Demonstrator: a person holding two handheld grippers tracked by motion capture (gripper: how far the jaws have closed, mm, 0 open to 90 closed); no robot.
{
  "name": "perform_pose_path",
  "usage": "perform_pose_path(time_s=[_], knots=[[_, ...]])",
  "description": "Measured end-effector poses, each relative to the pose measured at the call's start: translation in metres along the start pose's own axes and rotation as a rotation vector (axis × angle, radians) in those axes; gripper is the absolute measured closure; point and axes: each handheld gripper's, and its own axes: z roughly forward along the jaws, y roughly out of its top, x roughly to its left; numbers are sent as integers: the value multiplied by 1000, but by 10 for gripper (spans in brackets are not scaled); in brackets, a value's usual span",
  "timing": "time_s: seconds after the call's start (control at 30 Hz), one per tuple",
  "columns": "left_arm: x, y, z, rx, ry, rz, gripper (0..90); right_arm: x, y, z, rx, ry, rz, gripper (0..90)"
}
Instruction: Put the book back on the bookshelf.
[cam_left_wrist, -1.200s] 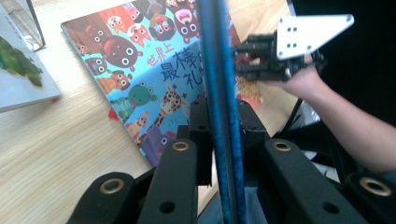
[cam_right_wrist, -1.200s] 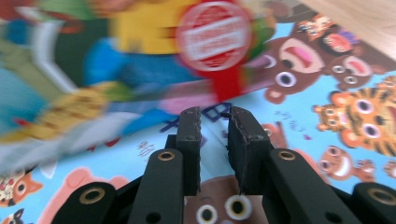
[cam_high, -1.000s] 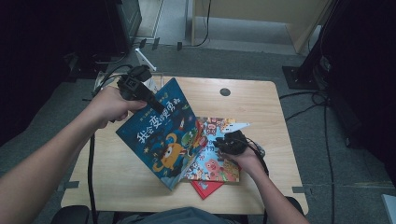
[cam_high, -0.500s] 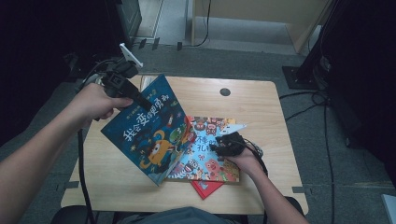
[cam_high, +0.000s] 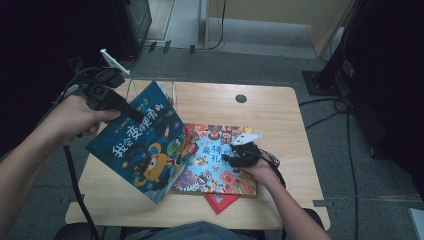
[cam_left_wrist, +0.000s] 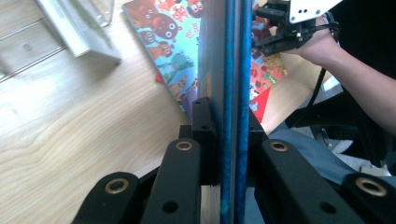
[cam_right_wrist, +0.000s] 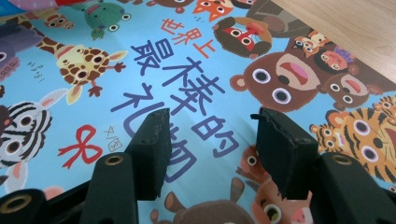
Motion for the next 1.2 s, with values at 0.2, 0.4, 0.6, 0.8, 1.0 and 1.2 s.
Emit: perform_pose_path(time_s=[0.2,0.4,0.6,0.8,1.0,1.2], knots=[[12,-19,-11,-36,9,-40,833,-2,2,5,-13,-6,7,404],[24,-39,-21,-42,21,-83,834,-4,4,9,-30,-11,9,395],[37,-58,-31,-65,32,-131,833,-5,6,11,-32,-7,5,392],[46,-72,-37,-82,37,-154,833,-5,5,11,-33,-7,8,392],[56,-86,-42,-94,44,-189,833,-4,5,11,-35,-8,11,393],[63,-97,-46,-94,54,-213,832,-4,5,11,-36,-8,10,392]])
